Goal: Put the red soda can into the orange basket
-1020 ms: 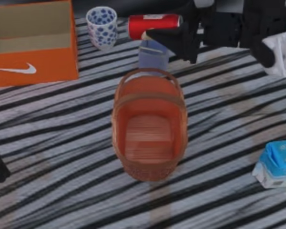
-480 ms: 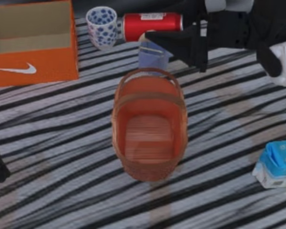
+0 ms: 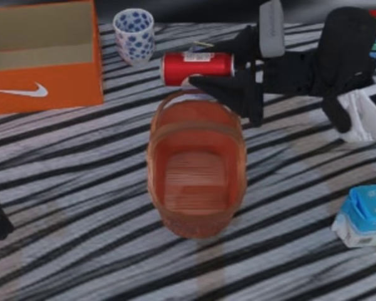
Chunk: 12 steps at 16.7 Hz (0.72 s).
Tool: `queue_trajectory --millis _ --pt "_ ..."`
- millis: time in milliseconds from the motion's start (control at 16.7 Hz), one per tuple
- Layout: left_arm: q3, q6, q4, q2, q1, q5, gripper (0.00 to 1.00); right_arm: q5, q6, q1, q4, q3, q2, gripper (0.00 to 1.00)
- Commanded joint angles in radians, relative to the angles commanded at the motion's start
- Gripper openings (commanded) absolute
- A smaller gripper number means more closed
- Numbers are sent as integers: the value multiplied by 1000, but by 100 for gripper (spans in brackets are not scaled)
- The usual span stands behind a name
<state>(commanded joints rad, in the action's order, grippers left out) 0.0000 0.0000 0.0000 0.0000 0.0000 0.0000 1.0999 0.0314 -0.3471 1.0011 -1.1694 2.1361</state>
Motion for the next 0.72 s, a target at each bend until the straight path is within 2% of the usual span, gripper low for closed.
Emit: queue_trajectory --millis 180,480,720 --pt "0 0 0 0 0 0 100 -2 -2 -4 104 36 74 0" --pt "0 0 0 0 0 0 100 -3 -2 -4 121 44 88 0" --pt "0 0 0 0 0 0 100 -3 -2 -4 121 44 88 30"
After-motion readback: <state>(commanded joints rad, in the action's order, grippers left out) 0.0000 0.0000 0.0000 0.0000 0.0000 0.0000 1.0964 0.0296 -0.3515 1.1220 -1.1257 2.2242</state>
